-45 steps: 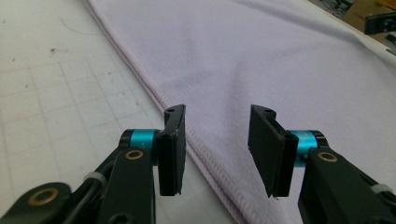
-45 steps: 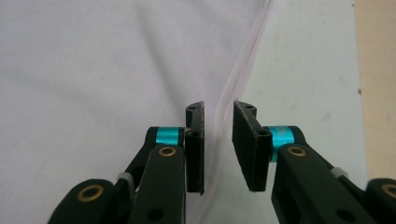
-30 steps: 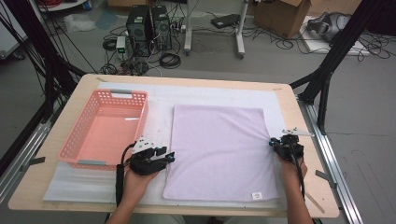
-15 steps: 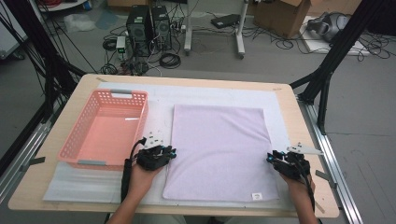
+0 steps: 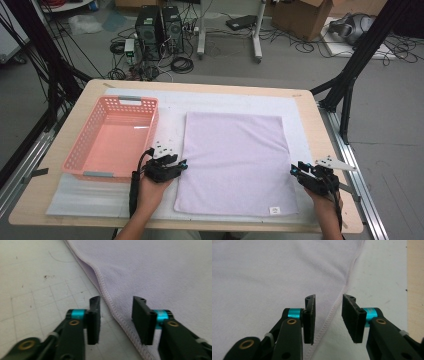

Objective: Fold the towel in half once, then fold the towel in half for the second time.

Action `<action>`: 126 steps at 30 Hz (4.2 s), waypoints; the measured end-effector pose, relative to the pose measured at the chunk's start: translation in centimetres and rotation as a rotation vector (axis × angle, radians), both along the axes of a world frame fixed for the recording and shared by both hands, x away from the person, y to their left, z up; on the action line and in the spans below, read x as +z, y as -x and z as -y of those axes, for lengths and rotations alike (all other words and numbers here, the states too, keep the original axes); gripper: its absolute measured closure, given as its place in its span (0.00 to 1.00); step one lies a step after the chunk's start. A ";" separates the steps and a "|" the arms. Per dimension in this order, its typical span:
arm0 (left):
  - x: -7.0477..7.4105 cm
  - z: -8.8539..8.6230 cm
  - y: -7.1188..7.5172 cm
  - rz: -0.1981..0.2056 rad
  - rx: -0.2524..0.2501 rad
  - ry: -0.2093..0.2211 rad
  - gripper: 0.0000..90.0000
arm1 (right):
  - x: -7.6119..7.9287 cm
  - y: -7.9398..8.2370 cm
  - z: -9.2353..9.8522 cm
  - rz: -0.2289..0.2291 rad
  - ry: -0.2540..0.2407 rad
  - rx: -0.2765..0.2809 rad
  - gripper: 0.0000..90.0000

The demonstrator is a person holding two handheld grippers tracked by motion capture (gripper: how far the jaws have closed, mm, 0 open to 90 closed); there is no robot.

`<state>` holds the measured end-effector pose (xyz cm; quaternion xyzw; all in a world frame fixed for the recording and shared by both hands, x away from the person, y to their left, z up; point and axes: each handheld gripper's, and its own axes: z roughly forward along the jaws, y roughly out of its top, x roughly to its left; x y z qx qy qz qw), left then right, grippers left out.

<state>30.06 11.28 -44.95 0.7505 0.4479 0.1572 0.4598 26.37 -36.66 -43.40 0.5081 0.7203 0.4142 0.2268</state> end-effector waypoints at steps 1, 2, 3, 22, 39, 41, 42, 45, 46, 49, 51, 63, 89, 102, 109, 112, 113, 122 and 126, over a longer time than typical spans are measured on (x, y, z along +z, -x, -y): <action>0.0 -0.1 0.1 0.005 -0.019 0.026 0.57 | 0.0 0.1 0.1 0.005 0.002 0.006 0.66; 0.1 -0.2 0.1 0.015 -0.031 0.046 0.52 | 0.1 0.3 0.1 0.005 0.004 0.007 0.64; 0.2 -0.2 0.1 0.031 -0.044 0.069 0.47 | 0.1 0.4 0.1 0.011 0.003 0.013 0.60; 0.5 -0.5 0.4 0.138 -0.112 0.169 0.23 | 0.7 1.0 0.0 0.139 0.027 0.083 0.26; 0.2 -0.2 0.0 0.133 -0.121 0.145 0.24 | 0.4 0.6 0.3 0.124 0.009 0.074 0.25; 0.1 -0.3 -0.1 0.117 -0.123 0.152 0.24 | 0.3 0.4 0.3 0.112 0.010 0.071 0.25; 0.0 -0.3 -0.2 0.113 -0.130 0.156 0.24 | 0.3 0.4 0.3 0.107 0.013 0.071 0.24; 0.1 -0.1 -0.3 0.106 -0.151 0.141 0.25 | 0.2 0.1 0.3 0.101 0.009 0.077 0.24; 0.1 -0.1 -0.3 0.122 -0.149 0.128 0.25 | 0.2 0.0 0.4 0.101 0.004 0.075 0.23; 0.2 0.0 -0.5 0.127 -0.129 0.125 0.24 | 0.2 -0.3 0.6 0.075 -0.017 0.078 0.22; 0.2 0.0 -0.8 0.122 -0.122 0.149 0.28 | 0.1 -0.7 0.5 0.057 -0.017 0.077 0.22; 1.6 1.4 -5.1 0.059 -0.053 0.132 0.32 | 0.2 -3.3 -0.2 0.021 -0.014 0.092 0.21; 0.0 2.4 -13.9 -0.097 0.100 -0.025 0.34 | -0.6 -14.0 0.0 -0.170 -0.006 -0.039 0.31; 0.3 3.6 -14.7 -0.068 0.131 -0.134 0.68 | -0.8 -16.2 -2.4 -0.169 0.100 -0.104 0.64; 0.0 3.3 -14.8 -0.107 0.131 -0.038 0.91 | -0.9 -16.1 -2.4 -0.188 0.034 -0.078 0.93; 0.0 3.2 -14.8 -0.121 0.153 -0.003 0.92 | -0.8 -16.1 -2.4 -0.183 0.045 -0.074 0.95; 0.0 3.2 -14.7 -0.116 0.153 -0.006 0.93 | -0.7 -16.1 -2.4 -0.183 0.047 -0.079 0.95; 2.1 2.7 -13.8 -0.037 0.154 0.067 0.93 | 0.7 -15.2 -1.7 -0.114 -0.010 -0.090 0.95; 2.9 2.1 -12.9 -0.030 0.144 0.107 0.93 | 2.0 -14.2 -1.3 -0.088 -0.035 -0.056 0.95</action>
